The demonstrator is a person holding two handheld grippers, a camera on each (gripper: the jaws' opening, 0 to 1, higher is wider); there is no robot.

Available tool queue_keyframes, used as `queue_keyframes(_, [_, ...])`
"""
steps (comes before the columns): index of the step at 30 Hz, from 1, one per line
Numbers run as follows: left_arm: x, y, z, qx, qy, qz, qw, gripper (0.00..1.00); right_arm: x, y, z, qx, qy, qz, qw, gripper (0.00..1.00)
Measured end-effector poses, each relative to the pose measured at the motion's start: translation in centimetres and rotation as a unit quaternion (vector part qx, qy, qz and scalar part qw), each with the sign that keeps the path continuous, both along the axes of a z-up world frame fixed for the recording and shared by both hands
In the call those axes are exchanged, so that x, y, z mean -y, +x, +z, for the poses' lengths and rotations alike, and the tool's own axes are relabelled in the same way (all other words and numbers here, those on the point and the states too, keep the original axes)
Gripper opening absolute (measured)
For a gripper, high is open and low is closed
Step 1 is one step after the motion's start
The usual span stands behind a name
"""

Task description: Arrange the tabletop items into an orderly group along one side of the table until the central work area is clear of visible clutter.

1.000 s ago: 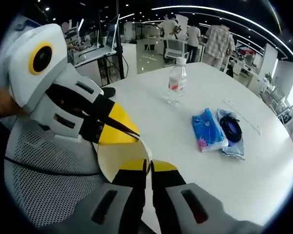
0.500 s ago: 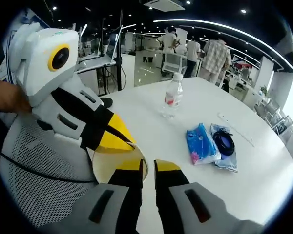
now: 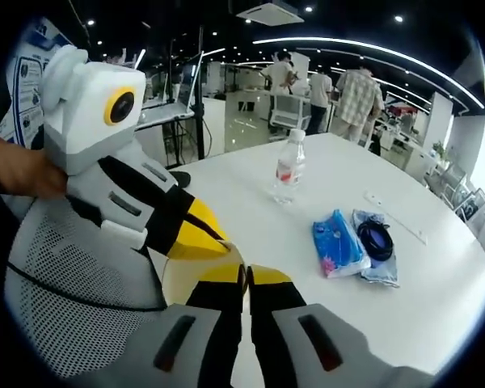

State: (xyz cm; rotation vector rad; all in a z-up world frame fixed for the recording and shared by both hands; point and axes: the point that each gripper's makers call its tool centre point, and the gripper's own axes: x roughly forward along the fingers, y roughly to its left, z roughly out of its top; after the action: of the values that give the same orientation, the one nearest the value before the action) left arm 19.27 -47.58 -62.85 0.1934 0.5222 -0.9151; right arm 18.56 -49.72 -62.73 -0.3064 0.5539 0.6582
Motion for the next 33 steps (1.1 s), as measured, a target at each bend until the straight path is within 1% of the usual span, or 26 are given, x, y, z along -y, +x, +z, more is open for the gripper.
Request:
queue_keyframes(1, [0.0,0.0,0.1,0.002,-0.001,0.001,1.0,0.0,0.0,0.0,0.0,-0.001,-0.001,-0.001,1.0,0.0])
queue_keyframes(4, [0.0,0.2,0.1,0.008,0.001,0.001,1.0,0.1,0.1,0.1,0.0,-0.004,0.0,-0.001,1.0,0.0])
queue_keyframes(6, [0.1,0.2,0.2,0.013,0.002,-0.001,0.9999,0.11,0.1,0.2,-0.1,-0.009,0.002,-0.002,1.0,0.0])
queue_keyframes(7, [0.1,0.3,0.4,0.026,0.005,-0.004,0.9996,0.13,0.2,0.2,0.0,-0.011,0.005,-0.004,0.9999,0.0])
queue_keyframes(9, [0.2,0.7,0.9,0.048,0.002,-0.003,0.9989,0.25,0.2,0.3,0.0,-0.013,0.007,-0.006,0.9999,0.0])
queue_keyframes(10, [0.1,0.8,1.1,0.053,0.001,-0.002,0.9986,0.29,0.3,0.4,0.0,-0.014,0.007,-0.007,0.9998,0.0])
queue_keyframes(11, [0.0,0.9,1.0,0.055,0.003,-0.001,0.9985,0.32,0.4,0.4,0.0,-0.015,0.008,-0.009,0.9998,0.0])
queue_keyframes(14, [-0.1,0.9,0.8,0.051,0.007,0.001,0.9987,0.33,0.4,0.4,-0.1,-0.02,0.009,-0.01,0.9997,0.0])
queue_keyframes(17, [0.0,1.1,1.0,0.055,0.0,0.0,0.9985,0.39,0.5,0.6,-0.2,-0.022,0.008,-0.011,0.9997,0.0])
queue_keyframes(21, [0.2,1.0,1.1,0.058,0.001,-0.004,0.9983,0.43,0.7,0.7,-0.2,-0.025,0.01,-0.014,0.9995,0.0])
queue_keyframes(23, [0.4,0.8,1.4,0.062,-0.005,-0.008,0.998,0.48,0.8,0.8,-0.2,-0.027,0.011,-0.015,0.9995,0.0])
queue_keyframes(24, [0.9,0.3,1.5,0.065,-0.009,-0.034,0.9973,0.51,0.8,0.8,-0.3,-0.027,0.011,-0.016,0.9994,0.0])
queue_keyframes(25, [1.1,0.2,1.4,0.062,-0.013,-0.039,0.9972,0.56,0.9,0.9,-0.3,-0.027,0.01,-0.017,0.9994,0.0])
queue_keyframes(26, [0.9,0.2,1.3,0.059,-0.012,-0.032,0.9977,0.61,0.9,0.9,-0.3,-0.027,0.011,-0.017,0.9994,0.0])
queue_keyframes(28, [0.9,0.2,1.3,0.058,-0.01,-0.032,0.9977,0.67,0.9,0.9,-0.4,-0.029,0.01,-0.017,0.9994,0.0])
queue_keyframes(32, [0.9,0.1,1.5,0.059,-0.015,-0.032,0.9976,0.68,1.0,1.0,-0.3,-0.028,0.014,-0.02,0.9993,0.0])
queue_keyframes(33, [0.7,0.1,1.5,0.06,-0.009,-0.033,0.9976,0.68,1.0,1.1,-0.2,-0.029,0.016,-0.022,0.9992,0.0])
